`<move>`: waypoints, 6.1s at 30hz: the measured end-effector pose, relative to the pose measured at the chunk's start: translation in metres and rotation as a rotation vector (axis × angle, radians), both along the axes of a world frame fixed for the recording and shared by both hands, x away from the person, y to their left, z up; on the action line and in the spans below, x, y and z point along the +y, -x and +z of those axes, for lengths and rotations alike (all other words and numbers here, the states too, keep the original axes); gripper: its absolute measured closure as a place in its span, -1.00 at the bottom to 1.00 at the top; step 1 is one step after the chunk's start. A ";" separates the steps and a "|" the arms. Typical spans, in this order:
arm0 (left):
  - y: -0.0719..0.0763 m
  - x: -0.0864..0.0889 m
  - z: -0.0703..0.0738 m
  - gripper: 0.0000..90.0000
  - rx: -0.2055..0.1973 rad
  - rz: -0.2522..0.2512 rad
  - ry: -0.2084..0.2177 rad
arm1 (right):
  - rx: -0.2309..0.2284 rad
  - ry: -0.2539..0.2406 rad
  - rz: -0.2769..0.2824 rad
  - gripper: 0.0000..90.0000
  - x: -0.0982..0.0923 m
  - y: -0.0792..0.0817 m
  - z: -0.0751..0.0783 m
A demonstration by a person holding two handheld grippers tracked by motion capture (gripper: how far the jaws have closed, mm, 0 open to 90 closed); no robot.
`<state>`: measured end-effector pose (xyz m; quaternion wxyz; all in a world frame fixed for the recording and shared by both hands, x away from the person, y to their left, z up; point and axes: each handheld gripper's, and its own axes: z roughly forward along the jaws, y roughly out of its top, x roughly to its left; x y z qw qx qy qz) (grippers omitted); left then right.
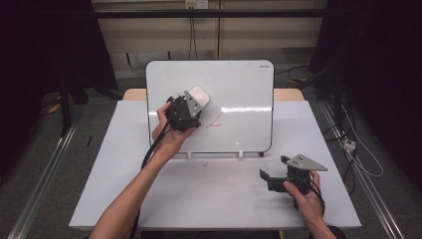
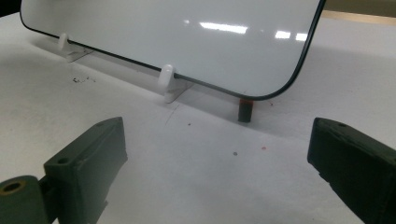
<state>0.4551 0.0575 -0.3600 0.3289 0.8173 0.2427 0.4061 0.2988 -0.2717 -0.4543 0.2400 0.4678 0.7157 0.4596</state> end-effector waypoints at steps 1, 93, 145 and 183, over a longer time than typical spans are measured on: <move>0.001 0.001 -0.001 -0.31 0.004 0.002 0.001 | 0.000 0.000 0.001 -0.90 0.000 0.000 0.000; 0.000 -0.057 0.001 -0.31 0.026 -0.027 -0.091 | 0.001 0.002 0.006 -0.90 0.002 -0.002 0.000; 0.039 -0.031 0.000 -0.31 0.088 -0.168 0.076 | -0.018 -0.021 -0.002 -0.90 0.002 -0.001 0.001; 0.051 0.061 0.001 -0.31 0.133 -0.002 0.235 | -0.017 -0.011 -0.014 -0.90 0.002 -0.003 0.001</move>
